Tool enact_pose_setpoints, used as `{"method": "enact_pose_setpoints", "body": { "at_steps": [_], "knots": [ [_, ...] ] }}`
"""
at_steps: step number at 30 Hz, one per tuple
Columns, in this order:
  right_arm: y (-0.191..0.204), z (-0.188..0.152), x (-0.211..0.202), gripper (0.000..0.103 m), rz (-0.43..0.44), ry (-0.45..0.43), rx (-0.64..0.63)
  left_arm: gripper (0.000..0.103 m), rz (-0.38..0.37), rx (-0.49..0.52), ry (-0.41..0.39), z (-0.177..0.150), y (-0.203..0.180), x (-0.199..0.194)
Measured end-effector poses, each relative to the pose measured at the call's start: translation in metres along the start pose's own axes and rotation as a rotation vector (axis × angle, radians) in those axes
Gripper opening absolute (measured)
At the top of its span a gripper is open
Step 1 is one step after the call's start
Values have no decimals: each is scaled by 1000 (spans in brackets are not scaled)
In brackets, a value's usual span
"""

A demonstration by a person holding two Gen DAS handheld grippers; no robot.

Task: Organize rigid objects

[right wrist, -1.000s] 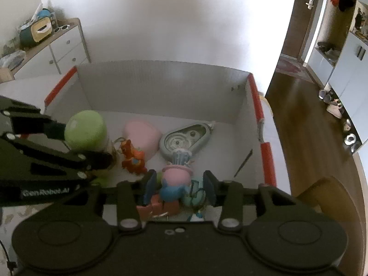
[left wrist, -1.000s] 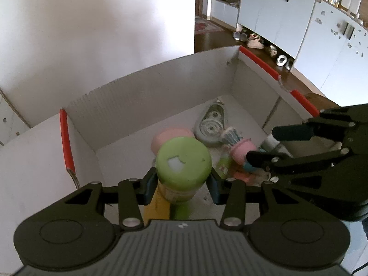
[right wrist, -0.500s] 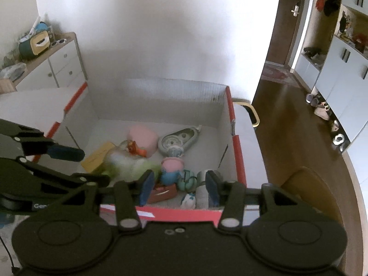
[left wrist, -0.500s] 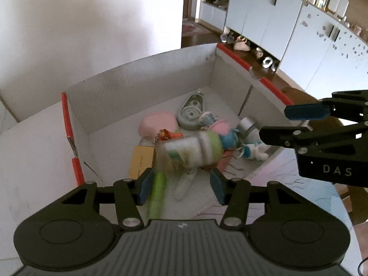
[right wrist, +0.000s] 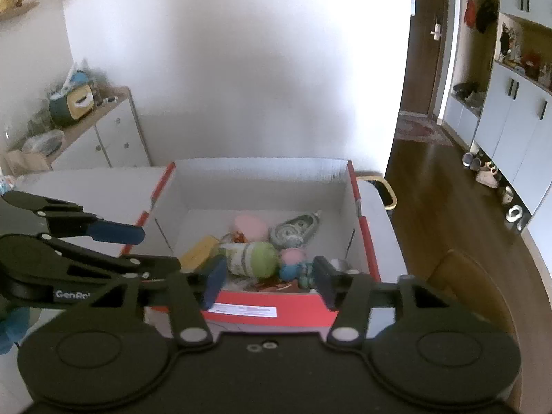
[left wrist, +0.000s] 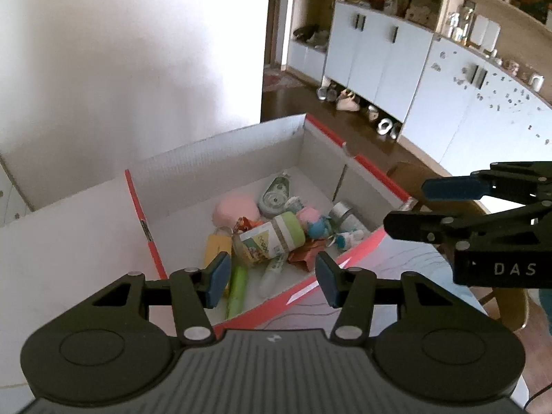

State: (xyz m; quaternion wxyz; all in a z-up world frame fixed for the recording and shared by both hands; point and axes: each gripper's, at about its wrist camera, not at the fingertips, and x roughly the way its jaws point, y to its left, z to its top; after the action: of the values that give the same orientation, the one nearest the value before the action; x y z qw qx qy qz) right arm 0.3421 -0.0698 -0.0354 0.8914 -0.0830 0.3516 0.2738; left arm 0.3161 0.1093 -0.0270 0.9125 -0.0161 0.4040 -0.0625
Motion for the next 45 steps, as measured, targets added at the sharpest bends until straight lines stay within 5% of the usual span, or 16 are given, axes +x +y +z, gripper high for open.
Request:
{"method": "enact_pose_setpoints", "body": {
  "at_steps": [3, 21, 28, 32, 45],
  "knots": [
    [5, -5, -13, 67, 6, -28, 14, 67, -1, 18, -40, -6, -1, -16],
    [37, -49, -84, 102, 67, -182, 65, 83, -56, 6, -153, -46, -4, -79],
    [45, -65, -106, 103, 41, -223, 58, 86, -83, -7, -148, -58, -8, -88],
    [48, -72, -115, 103, 30, -239, 67, 101, -99, -17, -158, -66, -11, -93],
    [44, -83, -124, 103, 13, -246, 96, 101, -69, 18, -199, -73, -23, -100]
  ]
}}
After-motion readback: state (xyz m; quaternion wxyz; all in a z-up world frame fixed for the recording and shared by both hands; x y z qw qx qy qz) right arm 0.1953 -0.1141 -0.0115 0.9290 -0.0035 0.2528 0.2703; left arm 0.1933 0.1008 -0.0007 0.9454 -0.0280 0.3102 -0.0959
